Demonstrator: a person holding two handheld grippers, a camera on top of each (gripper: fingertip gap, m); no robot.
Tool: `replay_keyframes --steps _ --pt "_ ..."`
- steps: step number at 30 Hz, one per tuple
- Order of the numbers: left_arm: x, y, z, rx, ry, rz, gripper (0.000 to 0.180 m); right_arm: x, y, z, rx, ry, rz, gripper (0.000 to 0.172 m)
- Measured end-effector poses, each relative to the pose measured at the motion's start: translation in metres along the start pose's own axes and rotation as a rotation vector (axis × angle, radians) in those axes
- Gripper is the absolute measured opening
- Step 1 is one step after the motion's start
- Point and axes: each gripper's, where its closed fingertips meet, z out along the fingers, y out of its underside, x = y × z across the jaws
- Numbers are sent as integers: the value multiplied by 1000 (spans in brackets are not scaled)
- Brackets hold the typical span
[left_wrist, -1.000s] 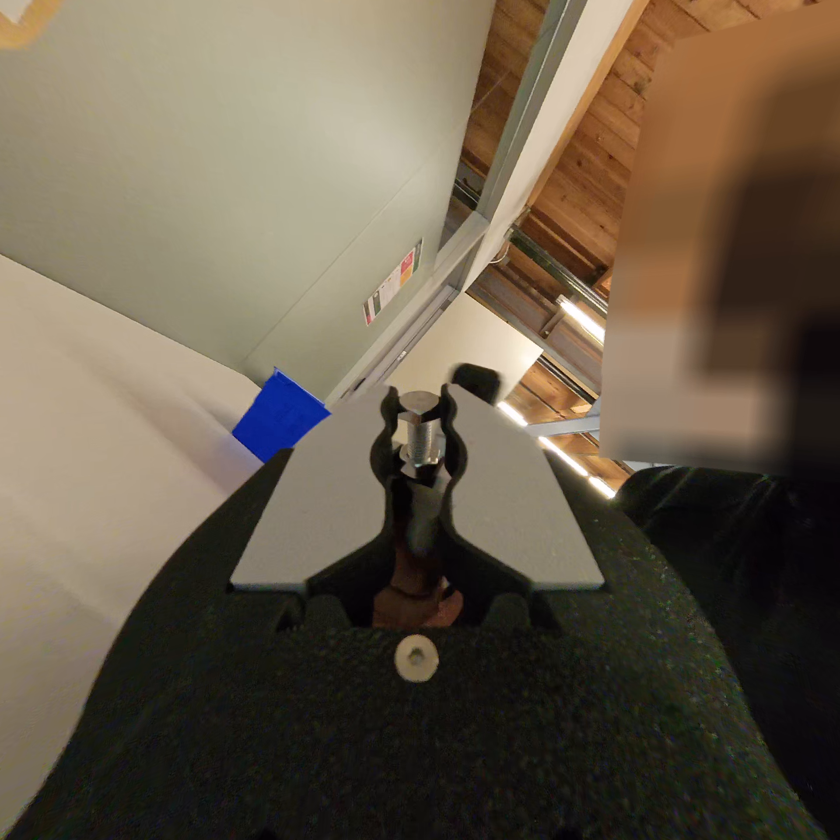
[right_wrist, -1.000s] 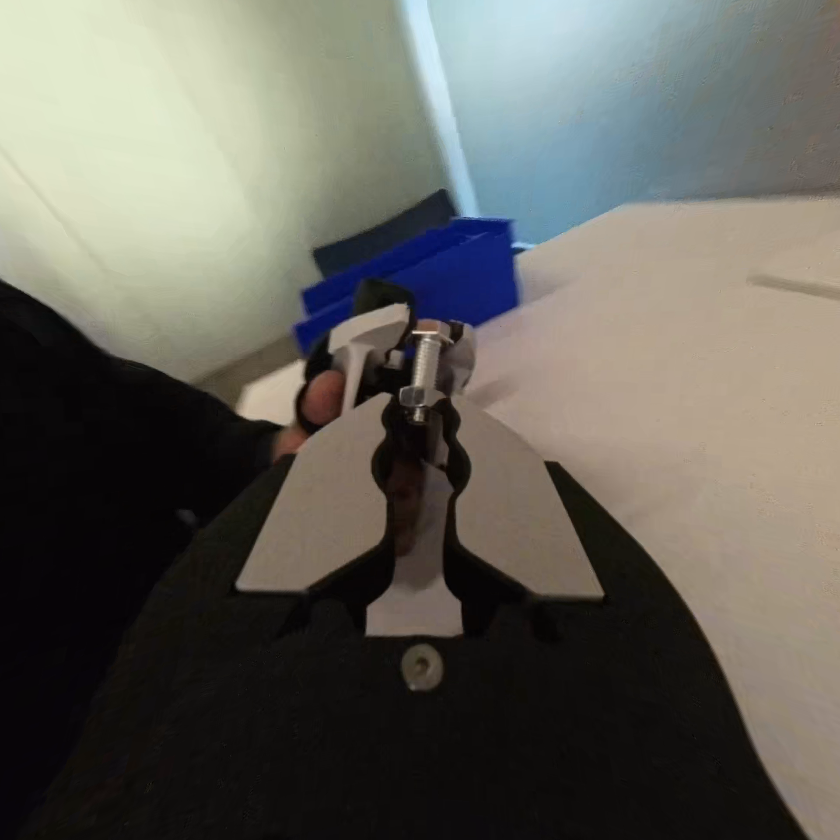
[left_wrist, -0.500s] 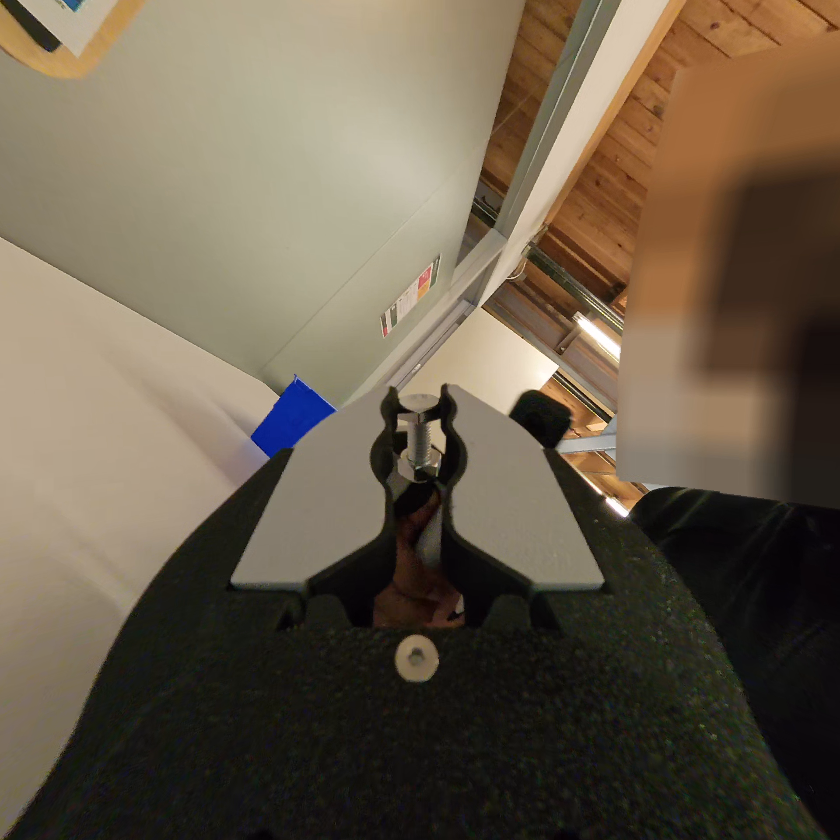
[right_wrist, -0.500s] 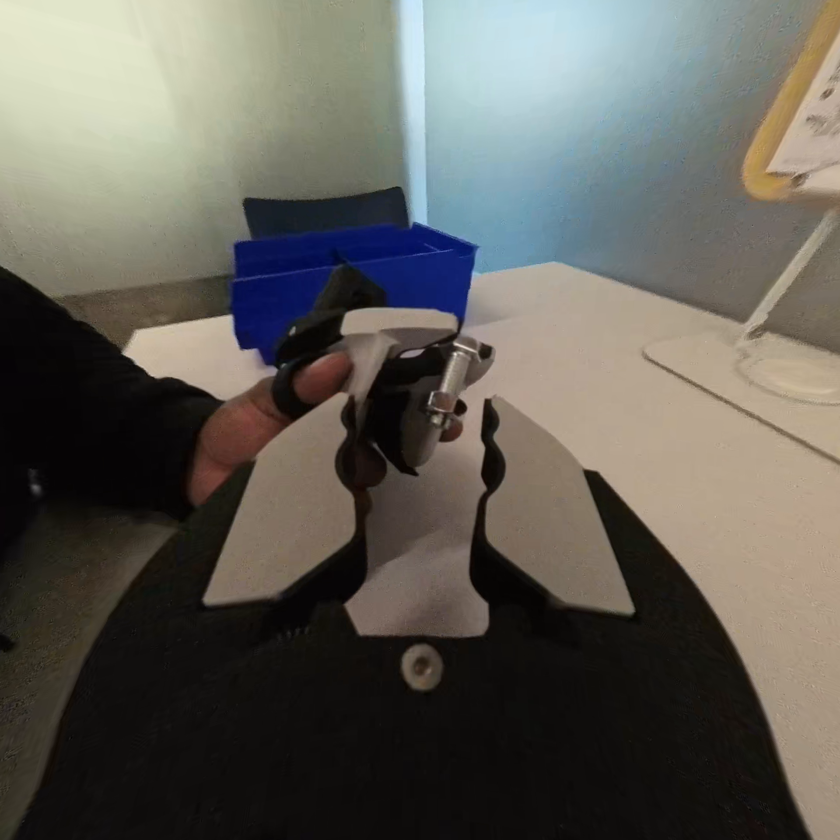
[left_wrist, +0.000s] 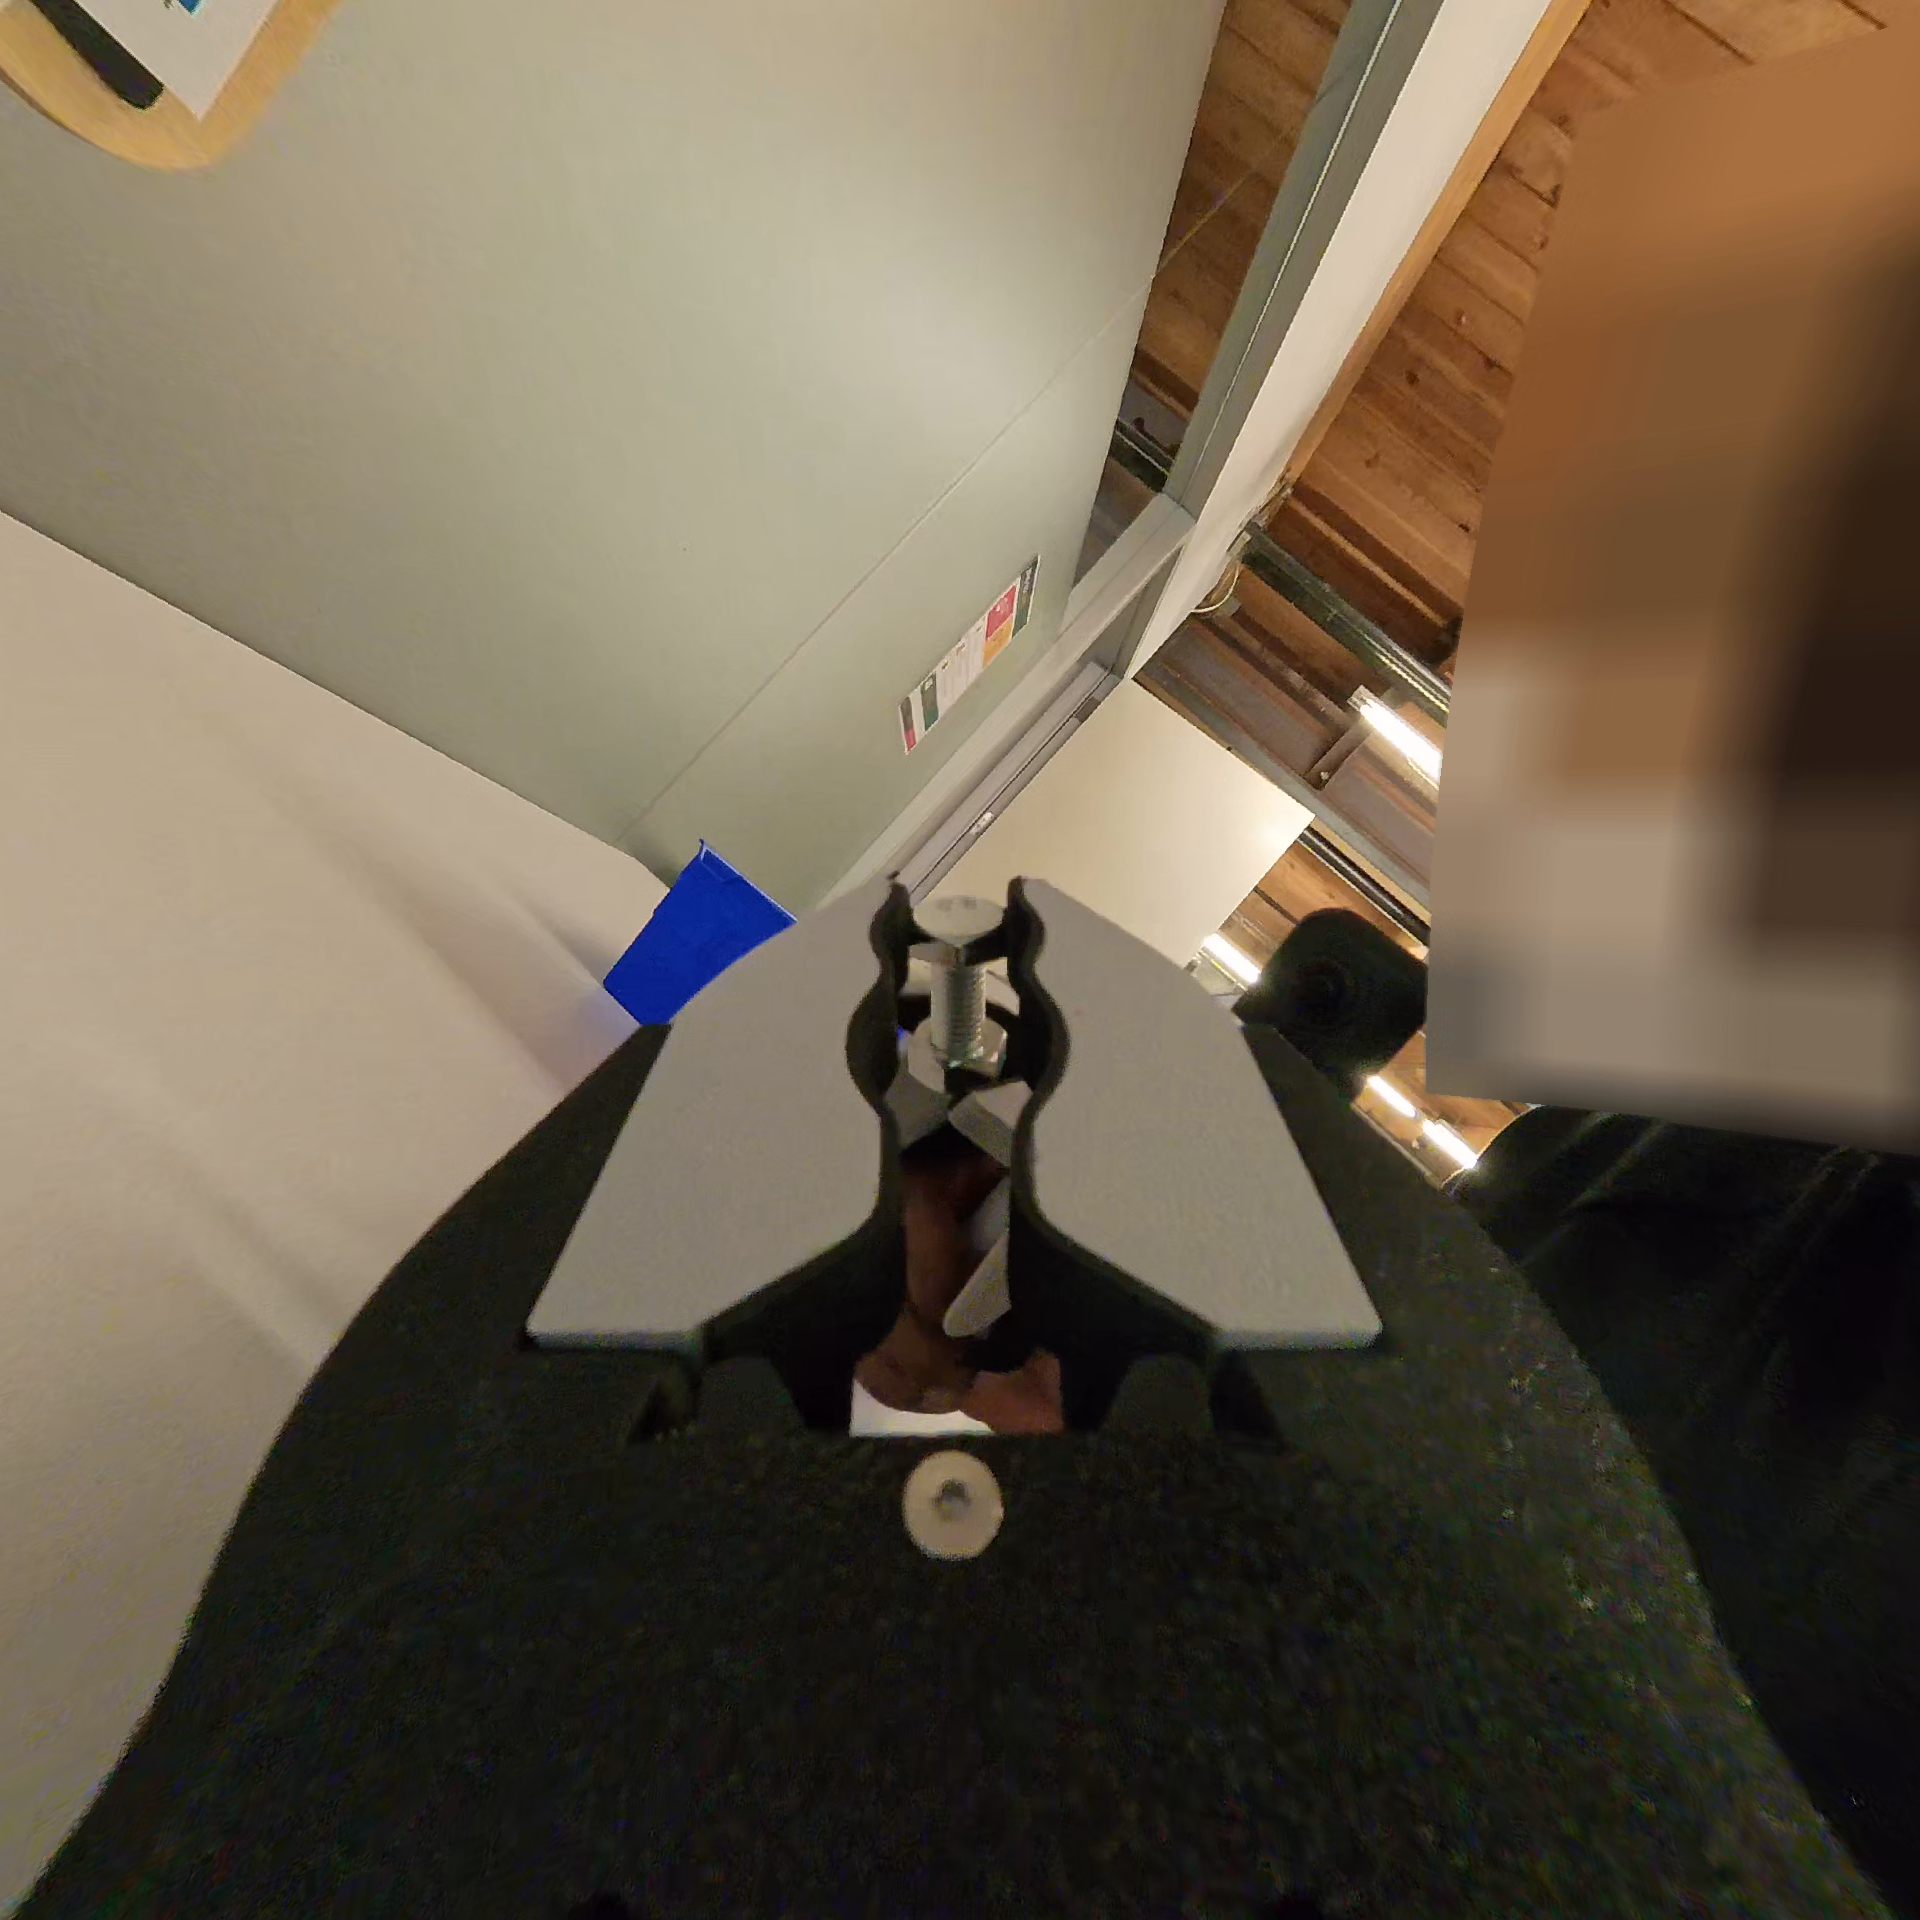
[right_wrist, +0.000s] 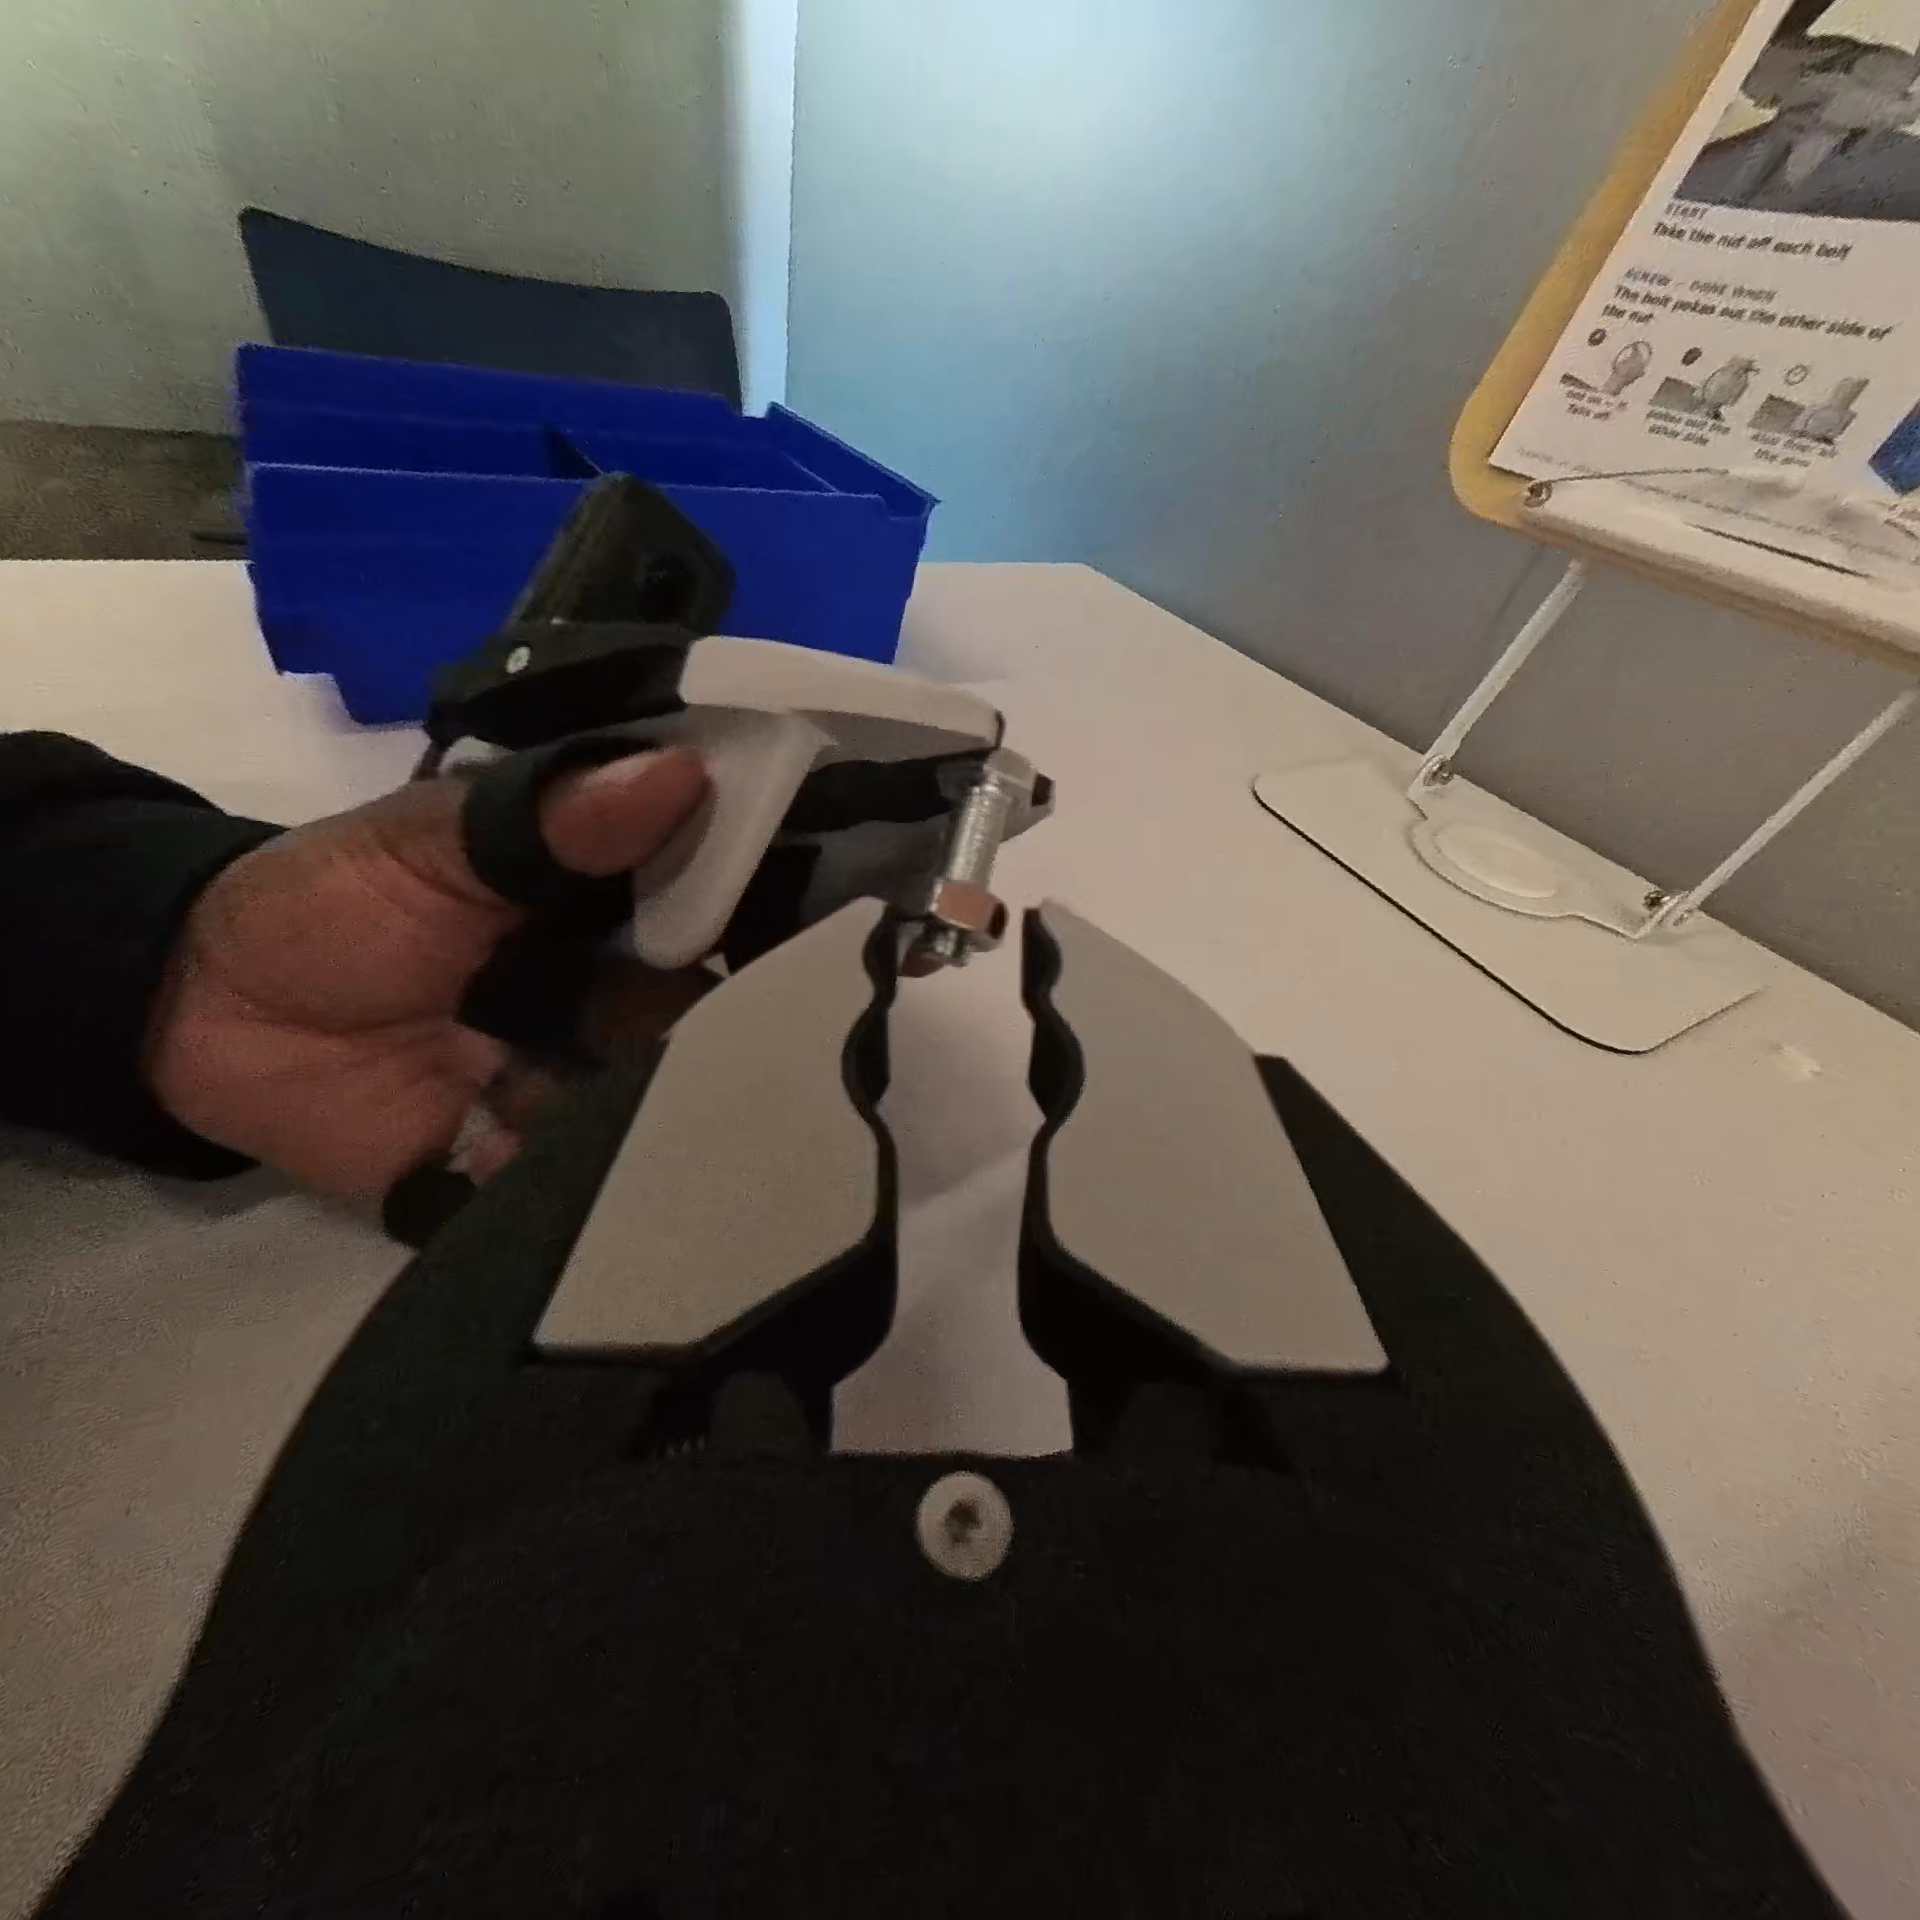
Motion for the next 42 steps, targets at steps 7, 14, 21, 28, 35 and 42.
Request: replay_keyframes --steps 7,14,21,28,35,42 --pt "9 1 0 -17 81 -24 17 -20 -10 -4 36 -518 828 19" --pt "1 -10 -4 61 57 -84 17 -2 -7 -1 143 -538 1038 46" --pt "-3 -8 -5 58 -8 -22 17 -7 2 5 34 -160 380 46" --pt "9 3 1 -13 53 30 17 -18 -10 -3 82 -406 625 20" --pt "11 -1 0 17 112 -74 17 2 -19 -9 250 -661 1151 31" --pt "2 -3 -1 34 15 -13 16 -6 -8 0 98 -241 435 42"
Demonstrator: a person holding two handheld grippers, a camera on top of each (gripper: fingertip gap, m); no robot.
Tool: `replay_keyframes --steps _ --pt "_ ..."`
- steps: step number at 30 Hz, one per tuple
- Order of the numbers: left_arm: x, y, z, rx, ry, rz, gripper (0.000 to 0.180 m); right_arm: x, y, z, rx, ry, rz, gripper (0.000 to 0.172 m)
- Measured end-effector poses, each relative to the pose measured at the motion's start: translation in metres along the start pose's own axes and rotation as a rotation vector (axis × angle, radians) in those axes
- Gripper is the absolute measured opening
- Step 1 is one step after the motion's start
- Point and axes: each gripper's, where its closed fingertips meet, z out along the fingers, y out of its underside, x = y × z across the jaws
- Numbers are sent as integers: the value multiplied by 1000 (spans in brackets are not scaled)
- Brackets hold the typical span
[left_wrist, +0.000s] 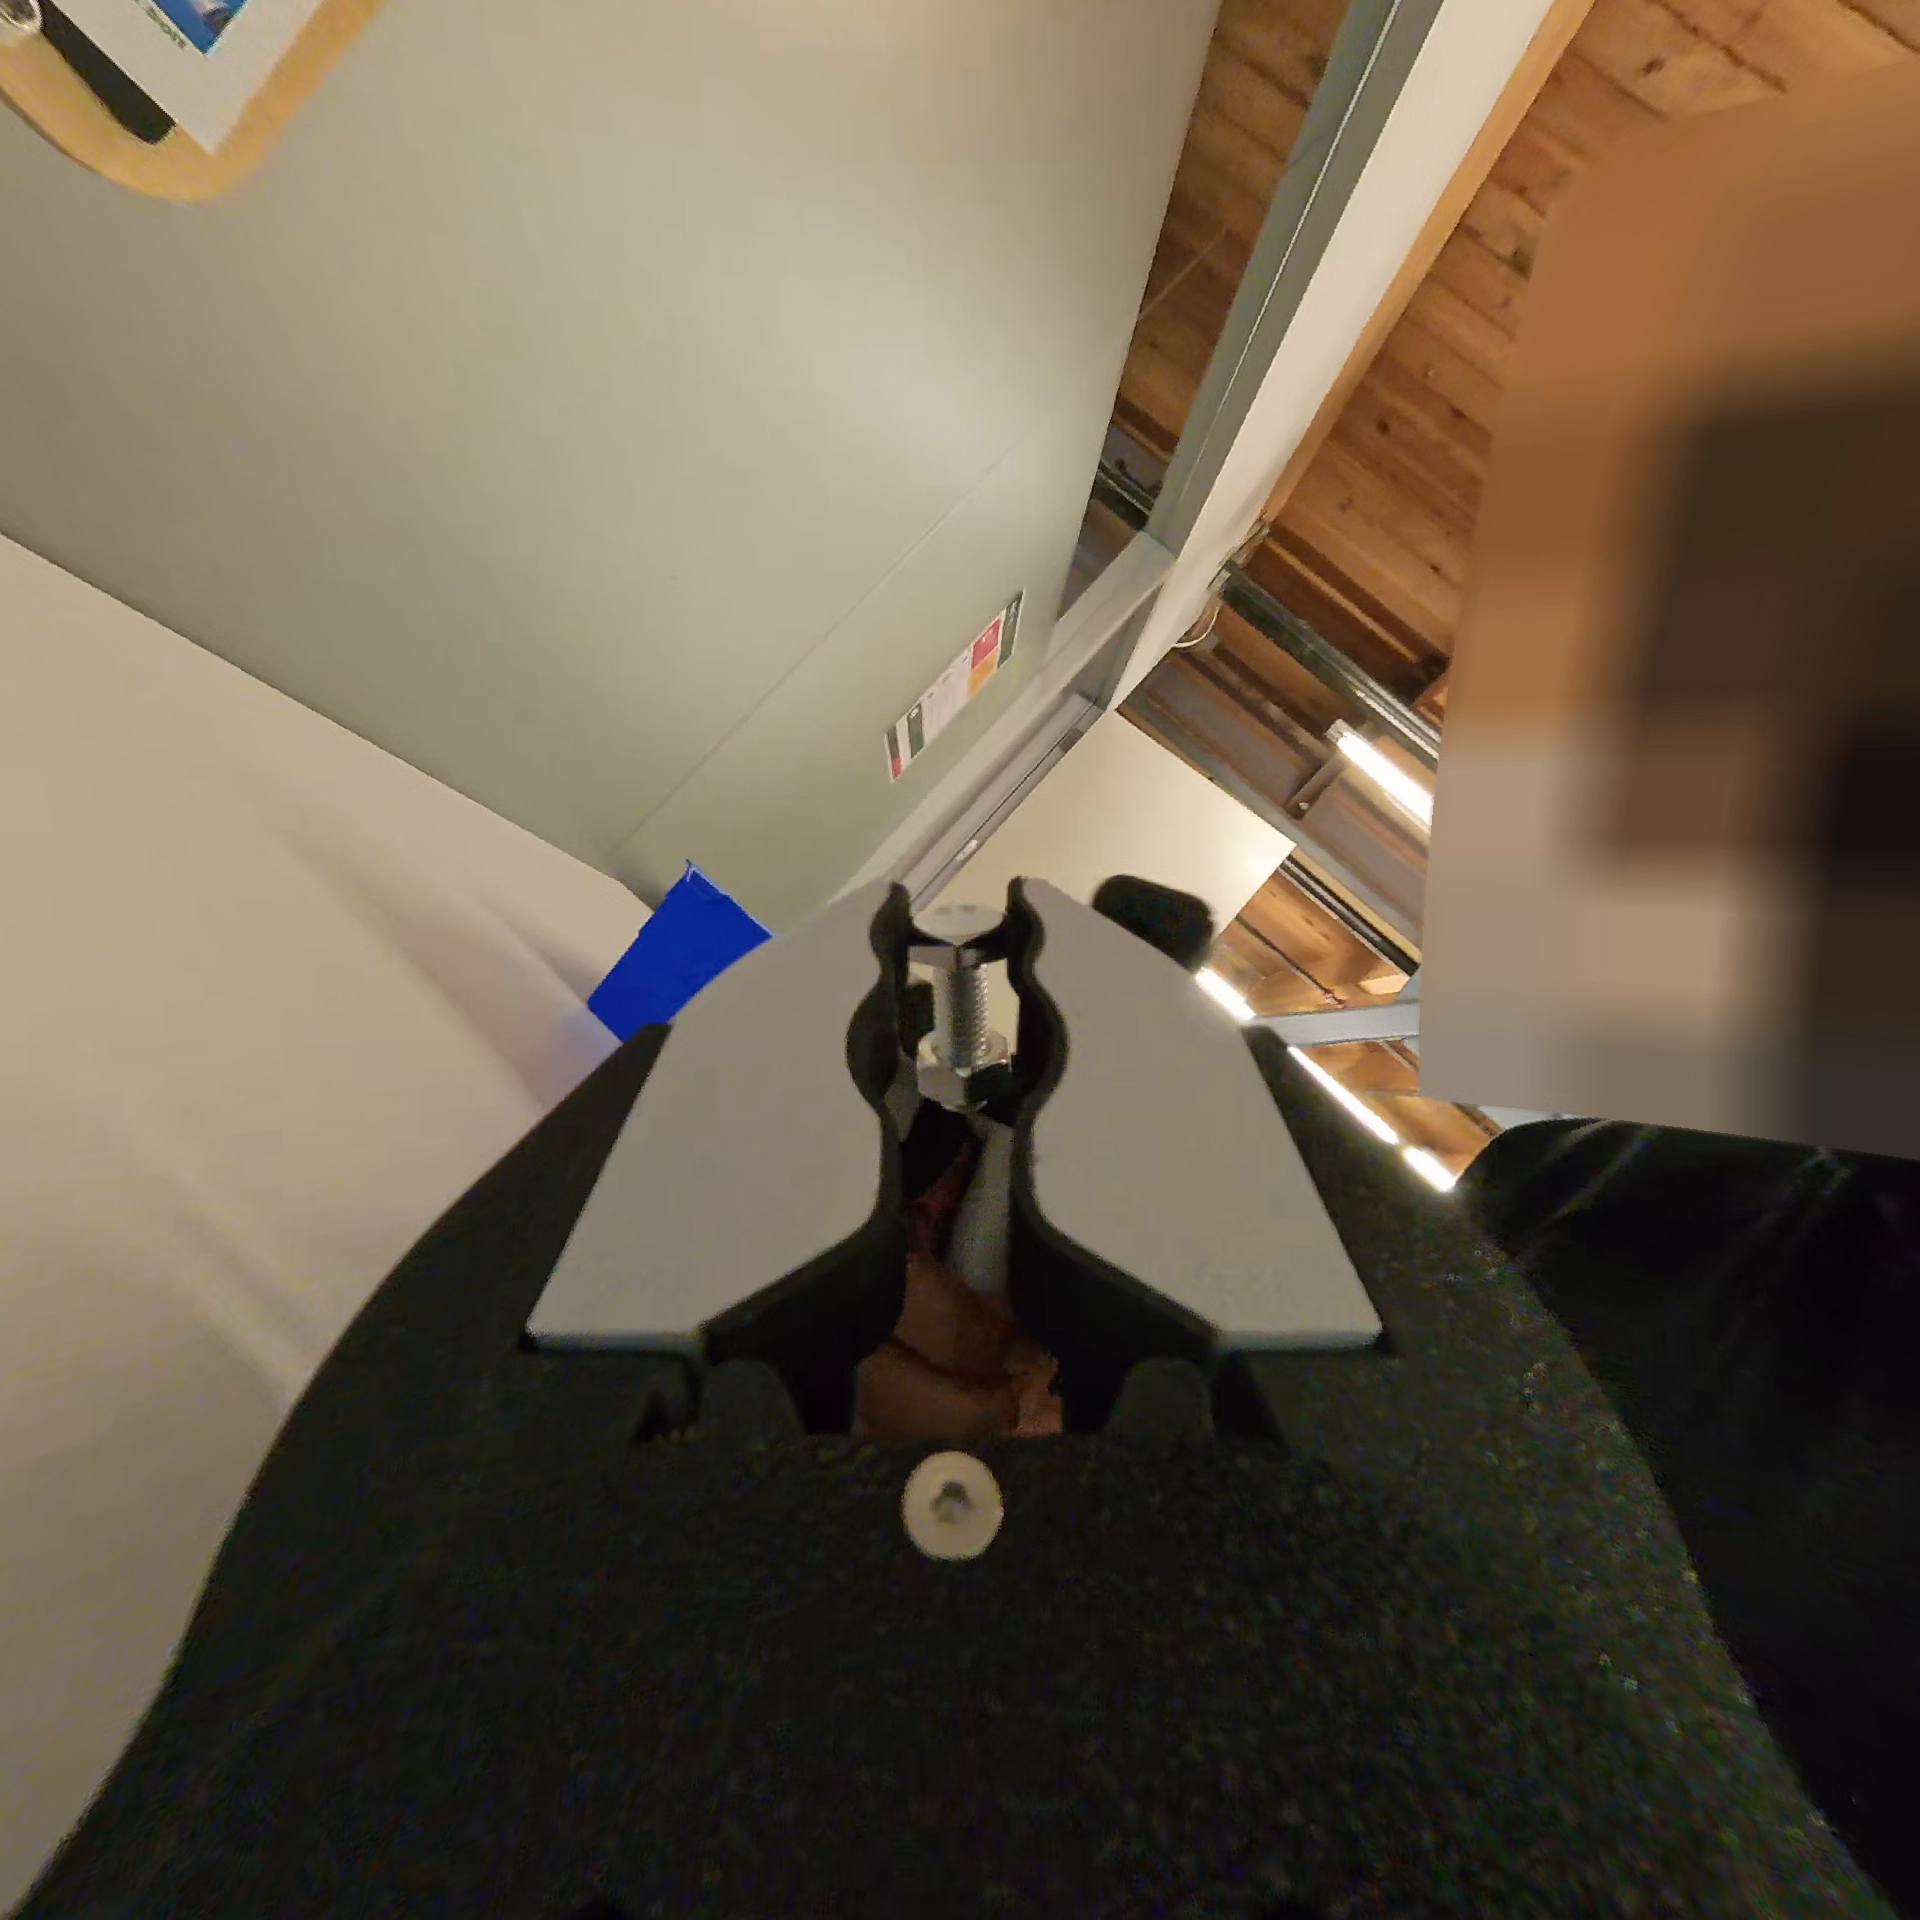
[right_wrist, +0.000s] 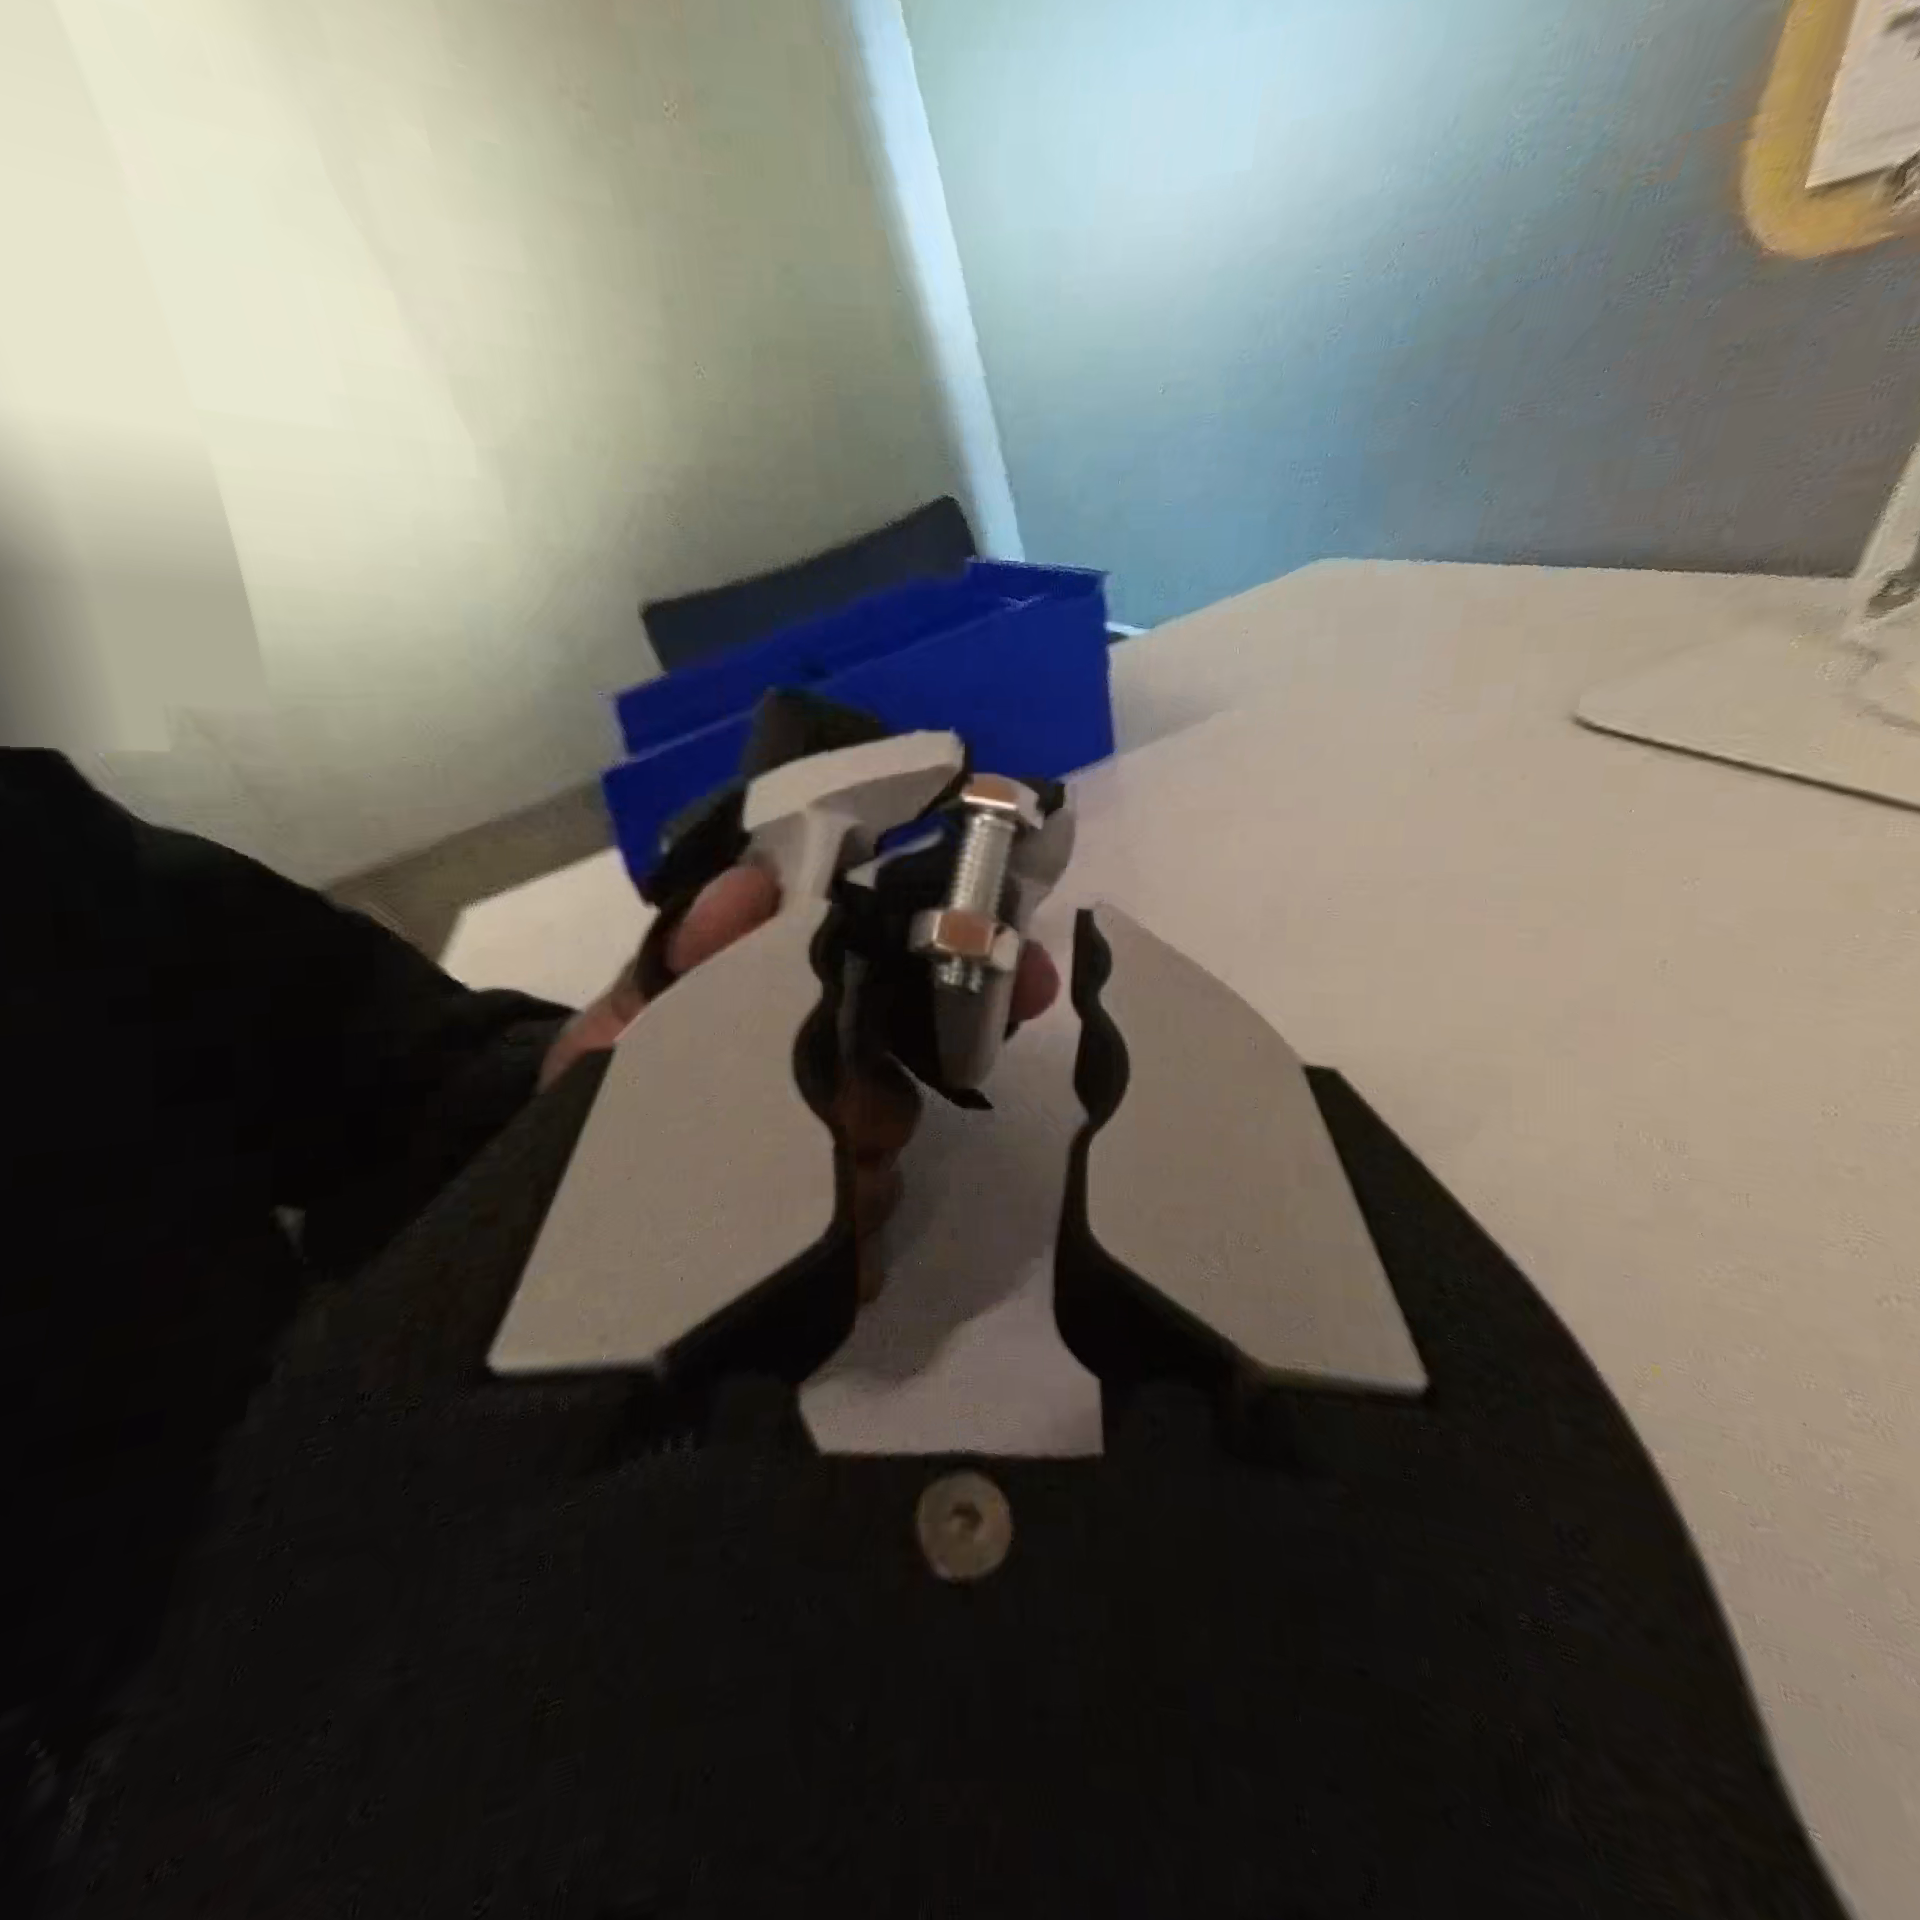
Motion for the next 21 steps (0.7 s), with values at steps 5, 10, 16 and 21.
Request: replay_keyframes --steps 5,10,16,21 --pt "4 6 2 -38 2 53 17 -1 6 0 -63 78 -130 20" --pt "16 5 2 -45 123 -22 17 -23 -3 -3 -15 -366 522 20" --pt "7 -5 -2 44 109 -144 17 -6 -10 -8 116 -447 747 36" --pt "-12 -23 -12 167 49 -240 17 -4 -4 -3 45 -194 234 34"
